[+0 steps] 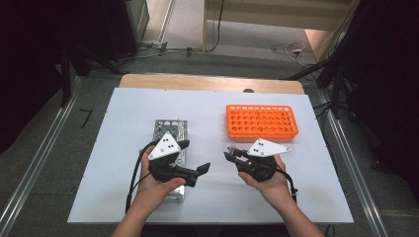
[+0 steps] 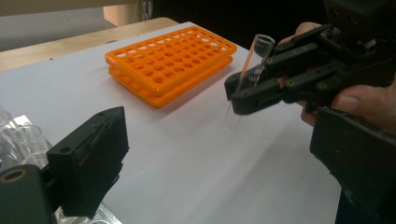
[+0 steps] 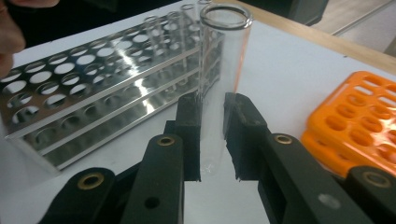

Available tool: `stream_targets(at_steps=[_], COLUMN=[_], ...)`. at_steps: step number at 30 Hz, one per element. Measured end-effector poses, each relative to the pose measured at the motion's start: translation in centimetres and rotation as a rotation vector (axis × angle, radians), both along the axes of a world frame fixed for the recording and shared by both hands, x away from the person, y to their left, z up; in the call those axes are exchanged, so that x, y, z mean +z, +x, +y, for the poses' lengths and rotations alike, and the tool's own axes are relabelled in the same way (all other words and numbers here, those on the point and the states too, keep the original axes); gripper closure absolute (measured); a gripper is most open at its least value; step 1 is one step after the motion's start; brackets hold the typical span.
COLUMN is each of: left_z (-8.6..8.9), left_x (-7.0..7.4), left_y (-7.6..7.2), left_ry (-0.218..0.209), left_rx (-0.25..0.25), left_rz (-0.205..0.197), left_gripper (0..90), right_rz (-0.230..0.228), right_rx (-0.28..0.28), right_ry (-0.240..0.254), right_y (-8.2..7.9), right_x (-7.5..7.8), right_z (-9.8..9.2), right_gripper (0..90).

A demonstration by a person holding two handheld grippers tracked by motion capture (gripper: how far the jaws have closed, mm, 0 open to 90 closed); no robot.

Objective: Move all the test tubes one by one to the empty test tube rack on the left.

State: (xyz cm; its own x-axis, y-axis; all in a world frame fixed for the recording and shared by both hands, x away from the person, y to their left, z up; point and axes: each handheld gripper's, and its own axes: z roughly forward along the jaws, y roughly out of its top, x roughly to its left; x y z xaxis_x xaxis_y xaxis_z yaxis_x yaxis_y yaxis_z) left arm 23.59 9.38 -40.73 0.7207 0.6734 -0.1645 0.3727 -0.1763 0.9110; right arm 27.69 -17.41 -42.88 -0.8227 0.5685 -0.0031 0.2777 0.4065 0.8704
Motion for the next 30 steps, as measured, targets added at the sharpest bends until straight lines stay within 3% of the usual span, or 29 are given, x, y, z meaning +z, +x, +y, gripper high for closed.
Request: stream_targets(at_steps=[6,13,23,30], left_z=[-1.4,-2.7,-3.2,-3.2], left_x=[0.2,0.0,-0.2,-0.2], left_y=[-0.5,-0.9,-1.0,-1.1], left_ry=[0.026,0.052,0.055,0.075], left_rx=[0.003,-0.047,-0.078,-0.077], left_rz=[-0.016,-0.032,-0.047,-0.064], left_gripper=[19.3,40.7,66.6,73.2], right_rz=[0.007,0.003,0.006,0.005], right_rx=[0.057,0.12,0.142,0.152], right_ry=[-0.034,-0.051,-0.054,-0.053], right_y=[-1.3,-2.5,-2.6,-2.7], right_x=[-0.6,-0.7,-0.6,-0.5], right_z=[1.7,3.5,3.6,3.6], right_gripper=[73.7,73.8,73.8,73.8])
